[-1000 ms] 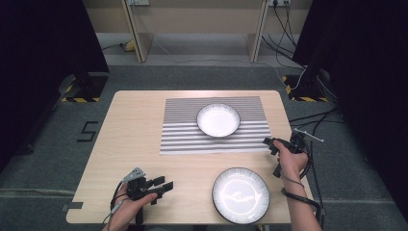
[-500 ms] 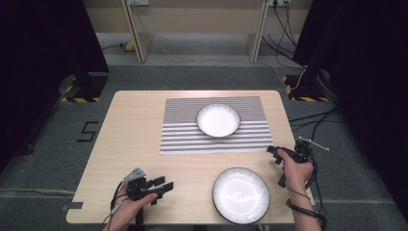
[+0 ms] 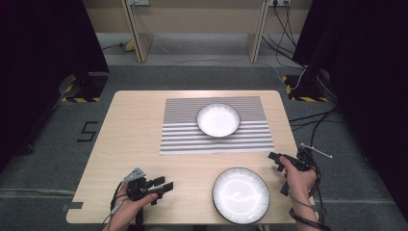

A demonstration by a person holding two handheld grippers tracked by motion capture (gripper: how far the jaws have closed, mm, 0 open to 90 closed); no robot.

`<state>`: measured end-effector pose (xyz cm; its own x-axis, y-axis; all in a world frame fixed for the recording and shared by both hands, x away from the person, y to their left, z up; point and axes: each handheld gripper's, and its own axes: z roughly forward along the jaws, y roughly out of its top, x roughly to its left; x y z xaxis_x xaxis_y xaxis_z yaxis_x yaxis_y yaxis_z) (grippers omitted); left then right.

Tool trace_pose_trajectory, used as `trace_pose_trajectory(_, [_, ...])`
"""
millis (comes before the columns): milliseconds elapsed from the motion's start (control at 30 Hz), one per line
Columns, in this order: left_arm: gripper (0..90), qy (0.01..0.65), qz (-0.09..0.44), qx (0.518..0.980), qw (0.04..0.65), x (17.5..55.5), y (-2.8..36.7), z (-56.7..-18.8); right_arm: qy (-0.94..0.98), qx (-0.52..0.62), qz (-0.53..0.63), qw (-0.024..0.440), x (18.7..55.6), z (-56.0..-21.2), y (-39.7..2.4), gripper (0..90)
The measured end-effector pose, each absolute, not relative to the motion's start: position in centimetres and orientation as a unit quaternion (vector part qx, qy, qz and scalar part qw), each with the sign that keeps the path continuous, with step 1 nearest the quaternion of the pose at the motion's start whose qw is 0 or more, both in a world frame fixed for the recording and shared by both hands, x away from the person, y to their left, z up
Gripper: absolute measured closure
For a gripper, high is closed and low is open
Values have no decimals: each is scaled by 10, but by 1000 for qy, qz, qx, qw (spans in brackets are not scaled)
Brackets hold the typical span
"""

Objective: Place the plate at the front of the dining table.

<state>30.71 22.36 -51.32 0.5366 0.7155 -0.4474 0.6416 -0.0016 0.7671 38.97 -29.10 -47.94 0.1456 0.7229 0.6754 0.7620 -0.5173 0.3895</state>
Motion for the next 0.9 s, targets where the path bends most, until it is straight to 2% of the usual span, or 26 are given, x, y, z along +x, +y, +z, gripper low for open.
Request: trace_pose_trajectory(900, [447, 480, 36, 706, 519, 307, 223, -513, -500, -754, -426, 8, 342, -484, -305, 517])
